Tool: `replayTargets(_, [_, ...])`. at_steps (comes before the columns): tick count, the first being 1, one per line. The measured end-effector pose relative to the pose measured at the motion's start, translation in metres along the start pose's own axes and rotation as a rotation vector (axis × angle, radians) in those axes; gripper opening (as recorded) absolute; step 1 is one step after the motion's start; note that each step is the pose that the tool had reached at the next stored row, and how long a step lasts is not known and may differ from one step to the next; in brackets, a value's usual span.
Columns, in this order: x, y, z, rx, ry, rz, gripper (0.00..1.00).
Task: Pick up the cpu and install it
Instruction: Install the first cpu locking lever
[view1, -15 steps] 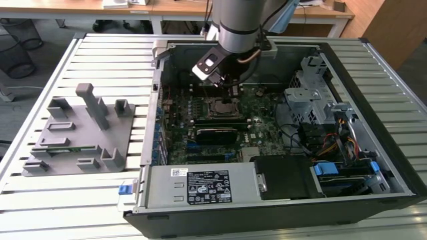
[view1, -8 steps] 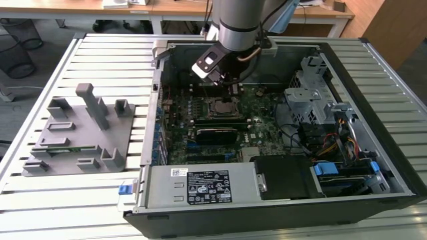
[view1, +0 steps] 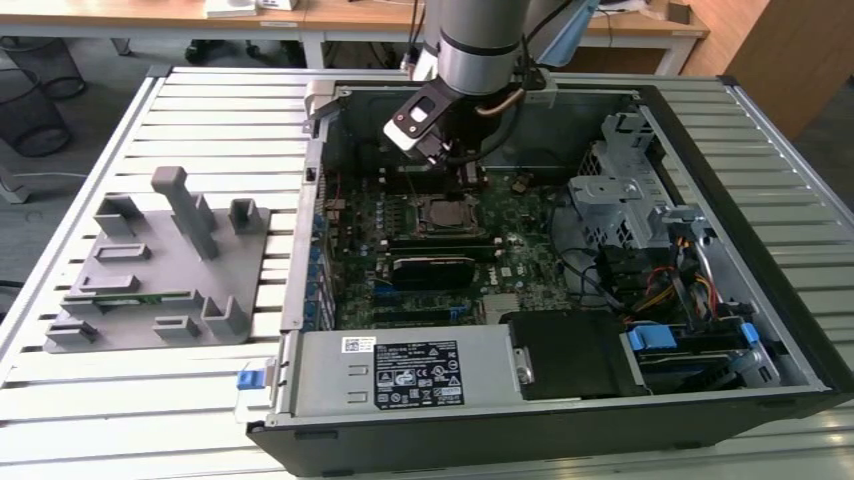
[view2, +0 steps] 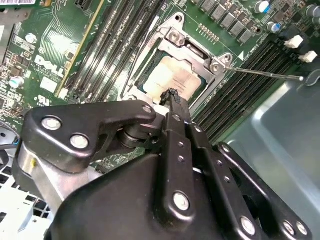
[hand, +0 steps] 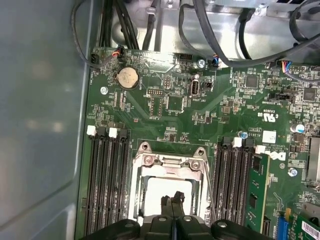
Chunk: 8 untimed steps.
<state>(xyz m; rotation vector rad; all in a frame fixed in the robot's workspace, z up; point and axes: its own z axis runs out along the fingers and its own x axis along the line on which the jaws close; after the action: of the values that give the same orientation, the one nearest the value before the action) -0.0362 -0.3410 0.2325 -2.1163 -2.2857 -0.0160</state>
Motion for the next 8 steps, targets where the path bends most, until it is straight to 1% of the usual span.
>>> replayTargets(4, [0.0001,-0.0001,-0.0030,-0.0006,-0.0001,0.000,0.11])
replayTargets(5, [0.0002,-0.0001,-0.0074,-0.0009,-0.0002,-0.017,0.11])
replayTargets(8, [0.0002,-0.0001,-0.0075,0.0008,-0.0010,-0.080,0.11])
